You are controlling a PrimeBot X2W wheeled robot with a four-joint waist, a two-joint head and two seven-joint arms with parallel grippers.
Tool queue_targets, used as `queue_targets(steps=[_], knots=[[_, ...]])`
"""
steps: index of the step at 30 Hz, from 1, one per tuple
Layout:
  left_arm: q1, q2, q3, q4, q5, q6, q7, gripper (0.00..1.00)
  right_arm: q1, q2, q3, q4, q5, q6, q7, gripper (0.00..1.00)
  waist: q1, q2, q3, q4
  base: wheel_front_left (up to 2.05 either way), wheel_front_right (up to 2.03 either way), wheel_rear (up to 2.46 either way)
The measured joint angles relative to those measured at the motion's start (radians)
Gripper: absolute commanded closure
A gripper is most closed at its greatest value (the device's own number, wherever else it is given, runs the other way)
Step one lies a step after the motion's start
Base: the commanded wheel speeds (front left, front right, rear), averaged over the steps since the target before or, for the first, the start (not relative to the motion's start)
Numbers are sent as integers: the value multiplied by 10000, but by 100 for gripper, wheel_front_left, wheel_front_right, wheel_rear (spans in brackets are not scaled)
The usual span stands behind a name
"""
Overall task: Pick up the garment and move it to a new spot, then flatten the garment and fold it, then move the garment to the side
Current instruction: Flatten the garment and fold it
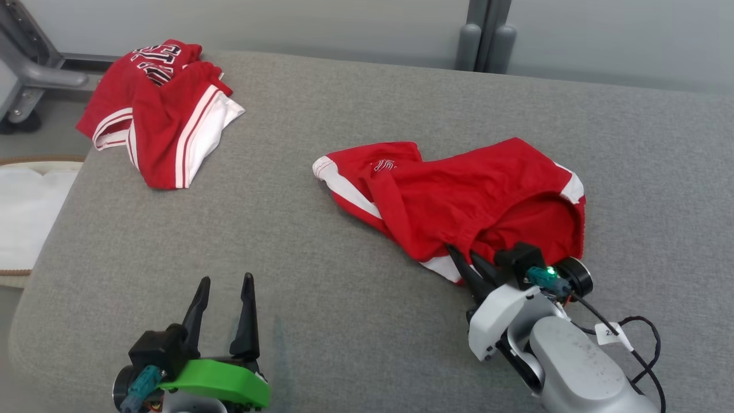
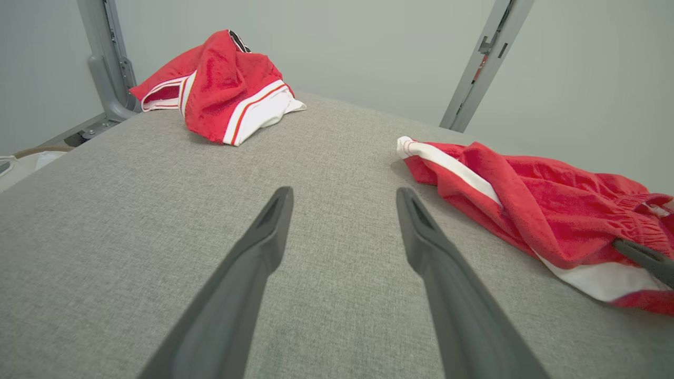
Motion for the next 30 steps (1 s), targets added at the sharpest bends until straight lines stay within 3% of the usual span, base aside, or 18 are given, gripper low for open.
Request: queue_targets(steps=[7,12,22,29,30], knots=[[14,-2,-48,-15,0,0,0,0,612,4,-77,-2042,1494,0,-10,100,0,0,-89,-567,0,0,0],[33,-4,-96,-17,2,0,0,0,1034,0,-853,-2915,1762,0,-17,100,0,0,-272,-1133,0,0,0],[71,-4,-278,-33,2,31,0,0,1235,-127,-3269,-2362,280,0,631,100,0,0,-492,-1983,0,0,0],[-126,-6,-569,15,2,31,0,0,1073,-594,-4079,-1252,-420,0,696,100,0,0,-201,-1995,0,0,0],[-147,-6,-616,23,2,31,0,0,1031,-642,-4121,-1133,-504,0,648,84,0,0,-169,-1986,0,0,0]])
